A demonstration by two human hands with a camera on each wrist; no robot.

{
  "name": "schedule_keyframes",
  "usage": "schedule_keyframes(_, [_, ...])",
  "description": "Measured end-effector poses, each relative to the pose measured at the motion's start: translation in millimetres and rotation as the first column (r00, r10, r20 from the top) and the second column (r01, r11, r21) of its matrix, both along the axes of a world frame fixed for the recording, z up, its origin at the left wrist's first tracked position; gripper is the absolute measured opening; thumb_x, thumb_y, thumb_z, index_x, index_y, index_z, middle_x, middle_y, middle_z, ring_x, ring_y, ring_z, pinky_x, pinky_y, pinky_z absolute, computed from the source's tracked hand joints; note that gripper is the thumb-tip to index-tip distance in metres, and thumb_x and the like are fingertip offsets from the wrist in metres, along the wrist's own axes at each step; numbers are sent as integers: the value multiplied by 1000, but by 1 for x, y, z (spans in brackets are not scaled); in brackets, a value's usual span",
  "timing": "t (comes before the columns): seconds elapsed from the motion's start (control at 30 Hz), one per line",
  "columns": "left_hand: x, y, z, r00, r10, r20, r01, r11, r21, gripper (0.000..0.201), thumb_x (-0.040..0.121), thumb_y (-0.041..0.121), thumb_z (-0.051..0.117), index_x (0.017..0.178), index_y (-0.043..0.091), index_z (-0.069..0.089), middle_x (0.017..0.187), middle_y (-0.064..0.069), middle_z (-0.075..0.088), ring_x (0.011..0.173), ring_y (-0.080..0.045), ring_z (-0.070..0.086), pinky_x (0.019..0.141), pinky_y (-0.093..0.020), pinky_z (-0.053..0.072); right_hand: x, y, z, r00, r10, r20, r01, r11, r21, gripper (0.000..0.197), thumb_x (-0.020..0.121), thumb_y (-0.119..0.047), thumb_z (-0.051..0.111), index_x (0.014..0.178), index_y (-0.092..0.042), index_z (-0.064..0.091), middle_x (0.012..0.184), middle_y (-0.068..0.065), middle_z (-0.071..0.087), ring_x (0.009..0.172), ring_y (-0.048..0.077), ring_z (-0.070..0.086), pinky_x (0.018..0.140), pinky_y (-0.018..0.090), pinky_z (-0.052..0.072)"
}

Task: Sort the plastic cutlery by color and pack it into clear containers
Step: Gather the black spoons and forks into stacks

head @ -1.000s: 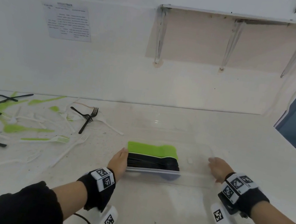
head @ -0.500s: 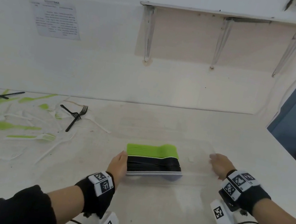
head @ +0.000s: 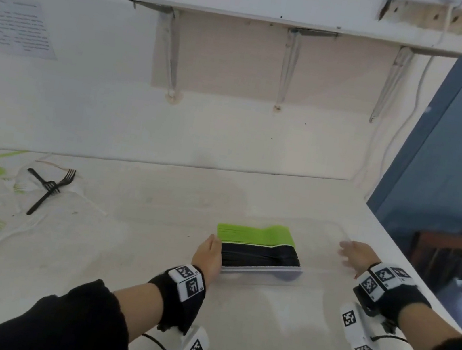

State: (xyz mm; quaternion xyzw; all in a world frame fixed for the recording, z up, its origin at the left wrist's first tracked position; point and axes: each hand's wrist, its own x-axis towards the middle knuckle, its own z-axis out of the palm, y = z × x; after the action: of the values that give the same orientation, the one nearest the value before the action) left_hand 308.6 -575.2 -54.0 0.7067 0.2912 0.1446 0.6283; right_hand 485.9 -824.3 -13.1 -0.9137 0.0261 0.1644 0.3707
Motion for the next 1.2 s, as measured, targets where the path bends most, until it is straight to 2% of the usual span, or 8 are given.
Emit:
schedule_keyframes(0.23, [51,-30,9,997,-64,-46,63,998,-7,43,100,26,30,125,-1,52,131,-20,53,125,-31,48,109,-41,34,55,-32,-8,994,-108,-26,110,983,147,28,97,-11,42,85,6,60,102,27,55,75,29,49,57,28,32])
schedule_keyframes(0.37, [72,-39,16,995,-69,-67,70,998,10,45,102,23,28,136,-3,43,142,-17,43,133,-28,40,113,-36,28,80,-39,-13,986,-156,-55,164,965,204,29,95,-7,44,70,3,55,94,19,51,89,29,46,57,28,33])
schedule_keyframes(0.53, [92,-40,22,995,-70,-65,70,998,1,47,102,23,29,138,-5,39,146,-17,39,136,-28,36,114,-36,25,88,-38,-12,987,-159,-26,161,962,219,37,98,-9,40,122,16,49,106,25,53,99,37,52,79,40,45])
schedule_keyframes(0.6, [97,-39,25,995,-69,-75,69,998,-6,46,102,20,29,140,-5,36,147,-15,37,137,-26,34,115,-32,23,89,-37,-13,987,-160,-3,157,963,221,37,99,-10,38,127,13,46,122,31,53,115,43,50,100,47,41])
schedule_keyframes(0.77, [115,-29,15,996,-27,-80,28,999,20,40,101,17,30,130,-5,47,136,-13,49,129,-27,43,106,-27,31,100,-29,-17,989,-143,23,134,964,230,37,99,-11,37,126,11,48,127,31,51,118,44,49,105,49,37])
schedule_keyframes(0.87, [123,-25,6,997,-6,-72,7,1000,15,28,101,15,29,92,6,54,97,-8,56,99,-23,47,83,-24,34,109,-25,-19,992,-120,34,111,974,197,36,98,-13,39,120,13,52,114,27,56,116,44,51,105,51,37])
schedule_keyframes(1.0, [121,-27,6,994,-25,-105,31,998,54,46,103,22,24,143,0,33,149,-13,34,138,-25,33,113,-31,26,117,-22,-19,995,-103,15,100,985,138,37,98,-13,40,118,14,53,106,24,55,118,44,50,106,49,36])
schedule_keyframes(1.2, [118,-26,9,989,-80,-128,94,990,109,48,104,23,22,147,2,23,154,-12,24,142,-23,24,112,-24,20,107,-22,-10,999,54,7,-53,995,-81,39,98,-5,38,136,5,40,142,22,41,132,34,39,112,37,29])
